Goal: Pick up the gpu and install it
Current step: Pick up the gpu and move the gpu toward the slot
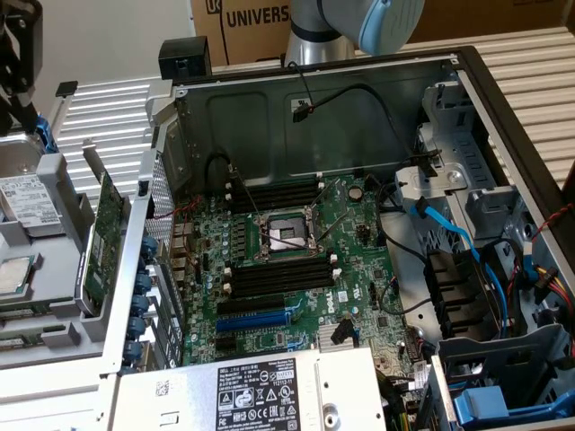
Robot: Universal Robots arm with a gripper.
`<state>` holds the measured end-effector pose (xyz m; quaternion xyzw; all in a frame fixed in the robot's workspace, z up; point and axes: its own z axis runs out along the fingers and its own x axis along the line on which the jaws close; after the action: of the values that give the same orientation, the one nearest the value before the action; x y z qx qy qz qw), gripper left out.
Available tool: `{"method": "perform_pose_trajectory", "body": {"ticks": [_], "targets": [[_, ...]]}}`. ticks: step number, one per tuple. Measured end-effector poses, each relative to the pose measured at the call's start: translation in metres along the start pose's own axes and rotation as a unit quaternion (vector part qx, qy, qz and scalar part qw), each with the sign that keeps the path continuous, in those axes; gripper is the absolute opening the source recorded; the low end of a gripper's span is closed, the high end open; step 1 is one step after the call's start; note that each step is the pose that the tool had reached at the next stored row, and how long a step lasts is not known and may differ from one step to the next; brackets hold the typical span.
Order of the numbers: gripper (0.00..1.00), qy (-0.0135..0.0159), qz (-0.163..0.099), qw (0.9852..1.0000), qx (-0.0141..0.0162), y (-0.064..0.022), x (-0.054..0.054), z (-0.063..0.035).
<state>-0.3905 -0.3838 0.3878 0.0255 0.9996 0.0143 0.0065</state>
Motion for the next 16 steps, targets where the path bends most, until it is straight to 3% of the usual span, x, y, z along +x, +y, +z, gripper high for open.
{"method": "perform_pose_trajectory", "body": {"ticks": [10,16], "targets": [[0.36,-0.0002,0.000,1.0000,0.0001,-0.0180,-0.002,0.0175],[0.36,0.0000,0.000,1.0000,-0.0002,-0.0222,-0.019,0.0280]]}}
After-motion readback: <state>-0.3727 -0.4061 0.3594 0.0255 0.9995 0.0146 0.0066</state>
